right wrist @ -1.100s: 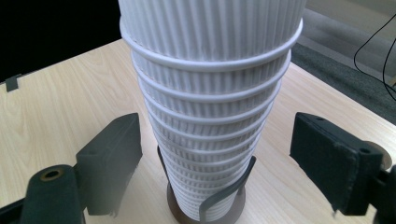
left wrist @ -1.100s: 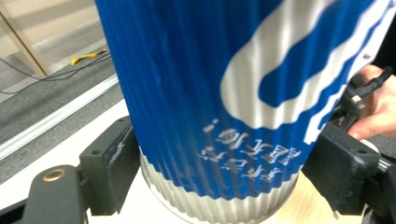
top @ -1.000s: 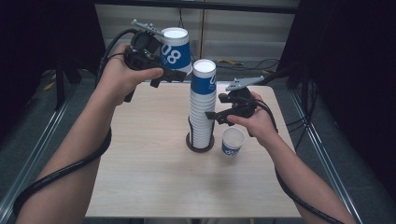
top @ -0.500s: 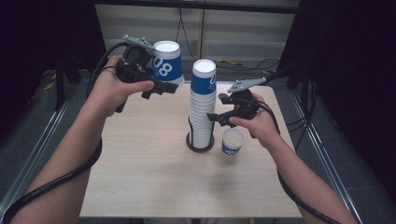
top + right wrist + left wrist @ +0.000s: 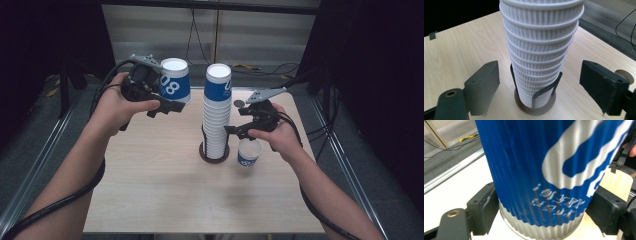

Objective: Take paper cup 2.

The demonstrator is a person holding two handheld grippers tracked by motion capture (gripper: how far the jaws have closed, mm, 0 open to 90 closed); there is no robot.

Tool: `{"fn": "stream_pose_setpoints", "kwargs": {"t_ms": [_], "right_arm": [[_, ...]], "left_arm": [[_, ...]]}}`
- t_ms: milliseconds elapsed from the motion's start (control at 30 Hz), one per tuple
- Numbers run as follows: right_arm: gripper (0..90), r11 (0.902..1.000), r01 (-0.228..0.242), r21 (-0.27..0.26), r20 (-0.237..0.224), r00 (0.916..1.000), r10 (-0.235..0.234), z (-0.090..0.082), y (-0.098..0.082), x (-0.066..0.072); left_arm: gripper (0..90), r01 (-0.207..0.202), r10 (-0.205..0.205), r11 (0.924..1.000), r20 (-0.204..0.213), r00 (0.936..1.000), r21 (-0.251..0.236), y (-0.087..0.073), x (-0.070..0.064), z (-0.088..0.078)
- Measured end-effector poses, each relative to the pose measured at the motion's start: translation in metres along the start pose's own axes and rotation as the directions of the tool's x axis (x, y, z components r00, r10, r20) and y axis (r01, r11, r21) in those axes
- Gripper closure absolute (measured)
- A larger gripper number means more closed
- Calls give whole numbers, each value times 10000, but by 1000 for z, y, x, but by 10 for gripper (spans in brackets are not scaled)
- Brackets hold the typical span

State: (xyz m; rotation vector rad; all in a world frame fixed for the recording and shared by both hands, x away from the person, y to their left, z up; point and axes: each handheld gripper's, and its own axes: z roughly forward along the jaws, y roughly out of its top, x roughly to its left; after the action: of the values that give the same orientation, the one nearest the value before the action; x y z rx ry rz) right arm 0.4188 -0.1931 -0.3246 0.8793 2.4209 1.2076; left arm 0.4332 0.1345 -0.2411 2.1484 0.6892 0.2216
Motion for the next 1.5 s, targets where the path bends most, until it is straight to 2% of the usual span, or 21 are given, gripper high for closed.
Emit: {"fn": "stream_pose_setpoints", "kwargs": {"t_ms": [233, 467, 833, 900, 967, 1133, 1367, 1500], "right_arm": [[158, 9999, 34, 98, -157, 9999, -32, -3, -7, 1], [158, 10000, 30, 70, -212, 9998, -28, -5, -11, 1], [157, 9992, 257, 299, -272, 9993, -249, -7, -20, 4], [158, 9991, 263, 325, -312, 9992, -253, -8, -22, 4], [157, 9984, 342, 454, -316, 9990, -328, -8, -24, 4], [159, 9975, 465, 539, -406, 9982, -444, -10, -27, 4], [160, 9959, 594, 688, -563, 9969, -556, -12, -34, 7], [160, 9951, 681, 718, -612, 9961, -638, -12, -38, 7]], "left_arm": [[185, -185, 185, 9987, 5, 9998, 469, -15, -3, 7], [185, -125, 127, 9978, -23, 9999, 644, -28, -1, 14], [185, -205, 180, 9939, 234, 9996, 1081, -49, -4, 30], [185, -166, 134, 9935, 291, 9995, 1124, -51, -5, 31], [185, -306, 258, 9907, 377, 9990, 1327, -55, -7, 36], [185, -411, 338, 9880, 513, 9981, 1492, -59, -12, 43], [185, -457, 345, 9867, 735, 9967, 1561, -63, -19, 52], [185, -720, 575, 9808, 841, 9948, 1812, -67, -23, 58]]}}
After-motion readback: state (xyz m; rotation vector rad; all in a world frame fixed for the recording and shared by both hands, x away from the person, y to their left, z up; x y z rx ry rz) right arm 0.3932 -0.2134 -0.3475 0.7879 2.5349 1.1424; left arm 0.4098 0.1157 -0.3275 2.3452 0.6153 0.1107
